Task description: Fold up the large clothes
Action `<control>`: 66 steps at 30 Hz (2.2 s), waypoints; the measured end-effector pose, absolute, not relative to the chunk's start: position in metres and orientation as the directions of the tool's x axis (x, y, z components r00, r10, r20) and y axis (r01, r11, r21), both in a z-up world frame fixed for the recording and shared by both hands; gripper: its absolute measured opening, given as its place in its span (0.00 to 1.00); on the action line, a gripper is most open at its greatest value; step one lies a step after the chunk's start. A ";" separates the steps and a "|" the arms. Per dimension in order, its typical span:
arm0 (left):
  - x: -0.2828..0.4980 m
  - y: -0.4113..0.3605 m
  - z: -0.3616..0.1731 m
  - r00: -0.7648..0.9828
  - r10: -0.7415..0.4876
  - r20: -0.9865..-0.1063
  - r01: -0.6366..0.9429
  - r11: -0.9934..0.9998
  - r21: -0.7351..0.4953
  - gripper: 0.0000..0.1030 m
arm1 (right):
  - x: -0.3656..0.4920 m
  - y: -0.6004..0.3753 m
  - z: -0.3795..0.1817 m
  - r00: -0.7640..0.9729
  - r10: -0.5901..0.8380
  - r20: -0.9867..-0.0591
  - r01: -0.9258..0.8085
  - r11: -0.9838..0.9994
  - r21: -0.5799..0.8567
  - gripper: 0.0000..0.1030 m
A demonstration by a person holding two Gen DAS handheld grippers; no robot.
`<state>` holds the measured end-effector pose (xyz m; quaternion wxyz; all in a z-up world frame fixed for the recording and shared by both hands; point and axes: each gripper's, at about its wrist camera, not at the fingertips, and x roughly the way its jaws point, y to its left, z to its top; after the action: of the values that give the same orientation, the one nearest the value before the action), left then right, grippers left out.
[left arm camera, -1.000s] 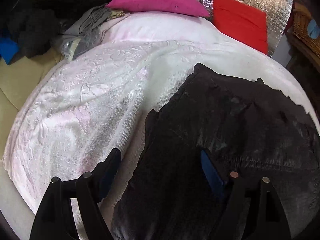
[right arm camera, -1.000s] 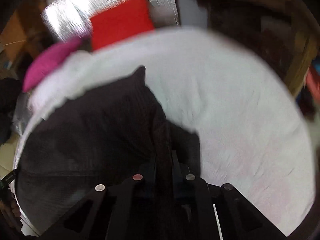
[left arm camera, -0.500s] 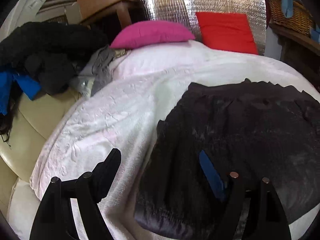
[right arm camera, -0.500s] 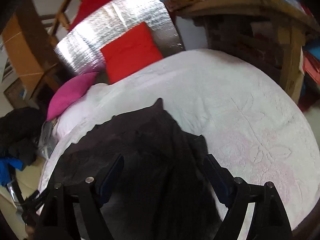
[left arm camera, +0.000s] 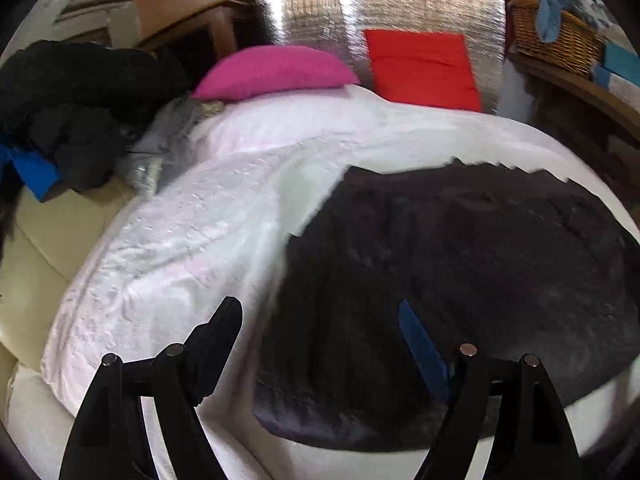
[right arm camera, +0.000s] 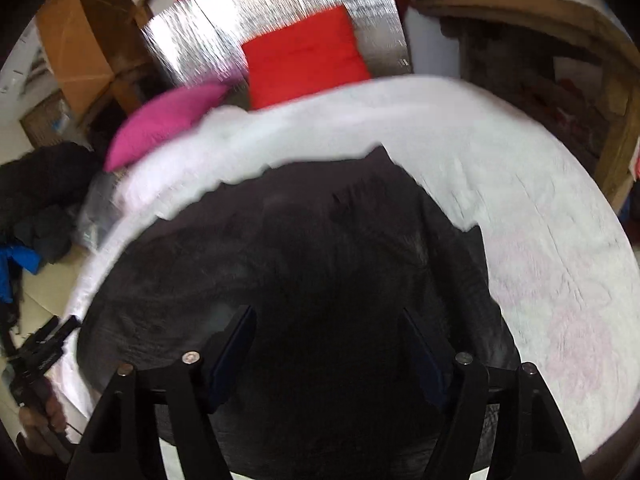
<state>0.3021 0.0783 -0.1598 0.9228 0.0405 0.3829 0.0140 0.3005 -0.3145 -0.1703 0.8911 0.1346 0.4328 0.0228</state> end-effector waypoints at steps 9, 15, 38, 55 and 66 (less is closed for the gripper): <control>0.291 0.046 -0.169 0.677 0.019 -0.735 0.112 0.985 0.128 0.79 | 0.313 -0.326 -0.194 0.529 0.143 -0.837 0.155 0.953 0.261 0.73; 0.287 0.037 -0.167 0.691 0.030 -0.723 0.125 0.979 0.160 0.79 | 0.315 -0.326 -0.193 0.527 0.145 -0.838 0.145 0.955 0.257 0.73; 0.289 0.040 -0.170 0.689 0.056 -0.722 0.105 0.979 0.176 0.79 | 0.316 -0.326 -0.193 0.524 0.145 -0.839 0.137 0.958 0.252 0.73; 0.309 0.105 -0.204 0.608 0.154 -0.779 -0.062 0.987 0.146 0.80 | 0.276 -0.296 -0.185 0.555 0.301 -0.775 -0.103 0.950 0.295 0.67; 0.266 0.140 -0.193 0.670 -0.100 -0.735 -0.135 0.958 -0.253 0.80 | 0.231 -0.344 -0.175 0.635 0.452 -0.626 -0.018 0.819 0.573 0.70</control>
<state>0.2661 0.1396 -0.1933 0.9023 -0.1449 0.4059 0.0099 0.2309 -0.3444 -0.1750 0.8635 0.2681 0.4049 0.1362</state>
